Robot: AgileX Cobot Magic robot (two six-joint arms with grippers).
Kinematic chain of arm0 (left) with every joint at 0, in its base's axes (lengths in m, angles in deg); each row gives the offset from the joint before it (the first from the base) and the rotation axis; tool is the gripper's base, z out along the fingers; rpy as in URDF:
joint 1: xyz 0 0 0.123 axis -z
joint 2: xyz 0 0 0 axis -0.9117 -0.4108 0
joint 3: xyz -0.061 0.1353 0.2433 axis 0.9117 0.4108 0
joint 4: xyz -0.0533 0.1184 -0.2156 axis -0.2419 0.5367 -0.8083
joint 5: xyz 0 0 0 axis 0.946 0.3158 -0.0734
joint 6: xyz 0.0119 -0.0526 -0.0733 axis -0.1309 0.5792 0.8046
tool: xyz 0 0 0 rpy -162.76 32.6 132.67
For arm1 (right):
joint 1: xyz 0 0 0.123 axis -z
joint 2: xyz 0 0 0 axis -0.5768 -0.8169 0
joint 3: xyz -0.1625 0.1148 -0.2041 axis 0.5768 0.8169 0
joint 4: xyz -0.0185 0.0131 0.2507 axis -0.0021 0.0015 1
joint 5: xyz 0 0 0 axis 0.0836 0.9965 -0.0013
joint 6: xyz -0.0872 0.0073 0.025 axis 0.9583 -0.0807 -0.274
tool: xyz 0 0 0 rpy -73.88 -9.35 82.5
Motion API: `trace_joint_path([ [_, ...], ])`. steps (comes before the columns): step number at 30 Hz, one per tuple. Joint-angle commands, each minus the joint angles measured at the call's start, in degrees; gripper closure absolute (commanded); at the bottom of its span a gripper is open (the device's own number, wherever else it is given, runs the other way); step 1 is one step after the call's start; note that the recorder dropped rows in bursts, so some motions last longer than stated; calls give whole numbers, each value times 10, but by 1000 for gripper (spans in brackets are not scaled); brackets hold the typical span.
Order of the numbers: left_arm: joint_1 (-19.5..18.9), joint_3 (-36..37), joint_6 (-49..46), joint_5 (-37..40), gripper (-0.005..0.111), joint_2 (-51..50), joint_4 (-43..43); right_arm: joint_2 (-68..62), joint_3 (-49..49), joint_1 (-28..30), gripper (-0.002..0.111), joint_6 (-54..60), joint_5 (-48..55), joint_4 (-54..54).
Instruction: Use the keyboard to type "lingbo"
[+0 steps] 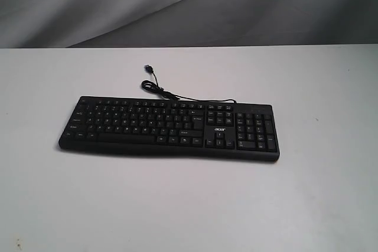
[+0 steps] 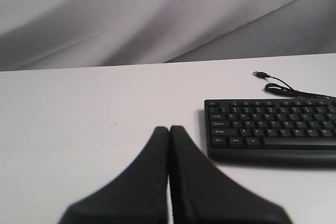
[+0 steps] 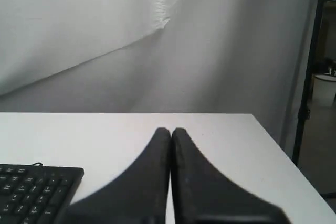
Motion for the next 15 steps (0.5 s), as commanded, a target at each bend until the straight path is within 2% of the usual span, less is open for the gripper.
trace_joint_path([
  [1, -1, 3, 1, -4, 106, 2, -2, 3, 2, 1, 108, 0, -32, -19],
  [3, -1, 3, 1, -4, 106, 2, -2, 3, 2, 1, 108, 21, -122, -58],
  [9, -1, 3, 1, -4, 106, 2, -2, 3, 2, 1, 108, -25, -392, -49],
  [12, -1, 3, 1, -4, 106, 2, -2, 3, 2, 1, 108, -125, -524, -46],
  [13, -1, 3, 1, -4, 106, 2, -2, 3, 2, 1, 108, -133, -550, -27],
  [15, -1, 3, 1, -4, 106, 2, -2, -16, -45, 1, 108, -151, -496, 1],
])
